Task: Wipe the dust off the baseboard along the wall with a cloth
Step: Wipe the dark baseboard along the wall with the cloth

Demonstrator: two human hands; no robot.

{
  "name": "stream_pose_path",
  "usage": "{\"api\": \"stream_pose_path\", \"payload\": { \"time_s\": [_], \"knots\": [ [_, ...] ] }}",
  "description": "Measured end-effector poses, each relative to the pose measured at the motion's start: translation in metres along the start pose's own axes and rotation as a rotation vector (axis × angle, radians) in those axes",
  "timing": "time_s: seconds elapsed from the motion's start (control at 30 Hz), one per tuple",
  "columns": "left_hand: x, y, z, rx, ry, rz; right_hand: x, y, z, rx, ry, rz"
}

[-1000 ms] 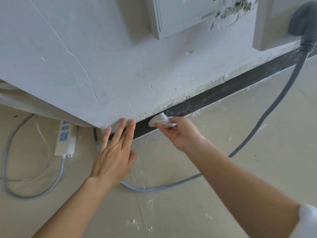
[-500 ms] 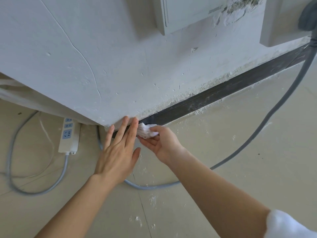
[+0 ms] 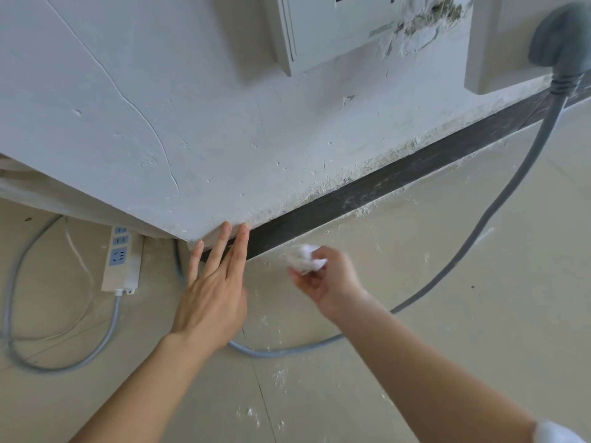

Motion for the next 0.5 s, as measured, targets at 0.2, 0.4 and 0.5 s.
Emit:
{"api": "stream_pose_path", "payload": {
  "time_s": [0.2,0.4,0.5],
  "knots": [
    [-0.004,-0.003,0.0,0.03,0.004,-0.02,-0.055,0.07,0.038,-0.067,-0.114,-0.054],
    [-0.005,0.004,0.0,0.022,-0.052,-0.019,-0.01,-0.02,0.039,0.119,0.035,0.098],
    [-0.005,0.007,-0.001,0.025,-0.053,-0.004,0.016,-0.062,0.032,0.217,0.094,0.19]
  ]
}}
Point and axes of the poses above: each hand's wrist, its own z-axis towards the middle knuckle, its own x-axis out of the back of the hand, y = z × x, the point moved 8 cm from there along z, towards the middle knuckle, and after that the axes turned 3 degrees about x, right-handed, at the moved point
